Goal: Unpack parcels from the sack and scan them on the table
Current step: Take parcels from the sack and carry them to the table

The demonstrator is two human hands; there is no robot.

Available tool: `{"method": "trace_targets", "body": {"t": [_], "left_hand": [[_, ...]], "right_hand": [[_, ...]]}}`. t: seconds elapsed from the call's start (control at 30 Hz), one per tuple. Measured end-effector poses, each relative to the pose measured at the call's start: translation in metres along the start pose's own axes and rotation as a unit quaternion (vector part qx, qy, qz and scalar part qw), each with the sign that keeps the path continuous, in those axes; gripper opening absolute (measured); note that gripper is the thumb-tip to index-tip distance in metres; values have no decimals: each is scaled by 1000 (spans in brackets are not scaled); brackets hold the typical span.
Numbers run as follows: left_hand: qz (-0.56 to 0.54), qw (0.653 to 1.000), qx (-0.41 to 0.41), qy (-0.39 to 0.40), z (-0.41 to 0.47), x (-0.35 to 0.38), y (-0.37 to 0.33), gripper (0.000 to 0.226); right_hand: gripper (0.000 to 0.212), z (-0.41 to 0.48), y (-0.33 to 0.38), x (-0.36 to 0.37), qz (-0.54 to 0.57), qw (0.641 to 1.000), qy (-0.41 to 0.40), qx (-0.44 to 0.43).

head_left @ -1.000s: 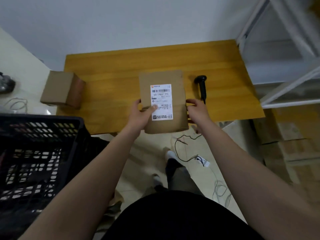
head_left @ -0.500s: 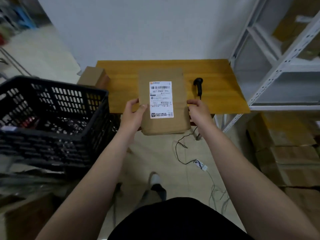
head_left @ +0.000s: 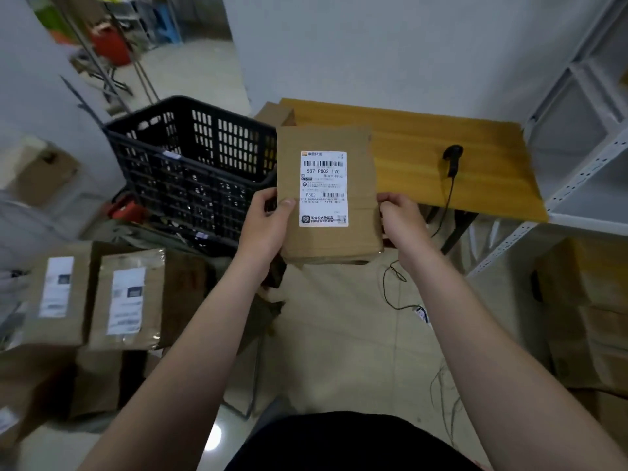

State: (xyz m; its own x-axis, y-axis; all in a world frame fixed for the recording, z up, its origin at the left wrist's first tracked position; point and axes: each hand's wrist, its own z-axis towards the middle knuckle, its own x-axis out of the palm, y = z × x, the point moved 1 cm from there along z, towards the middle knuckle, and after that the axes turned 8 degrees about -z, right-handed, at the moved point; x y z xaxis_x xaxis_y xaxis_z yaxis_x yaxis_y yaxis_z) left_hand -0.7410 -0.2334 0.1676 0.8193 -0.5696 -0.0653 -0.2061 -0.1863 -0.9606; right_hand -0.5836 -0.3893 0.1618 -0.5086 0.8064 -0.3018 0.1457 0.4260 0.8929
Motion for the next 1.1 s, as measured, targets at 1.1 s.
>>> {"method": "trace_targets", "body": {"t": [1.1], "left_hand": [[-22,994,-79,-72,41,-426,60,31]], "right_hand": [[24,-146,31,402,-60,996,68,1]]}}
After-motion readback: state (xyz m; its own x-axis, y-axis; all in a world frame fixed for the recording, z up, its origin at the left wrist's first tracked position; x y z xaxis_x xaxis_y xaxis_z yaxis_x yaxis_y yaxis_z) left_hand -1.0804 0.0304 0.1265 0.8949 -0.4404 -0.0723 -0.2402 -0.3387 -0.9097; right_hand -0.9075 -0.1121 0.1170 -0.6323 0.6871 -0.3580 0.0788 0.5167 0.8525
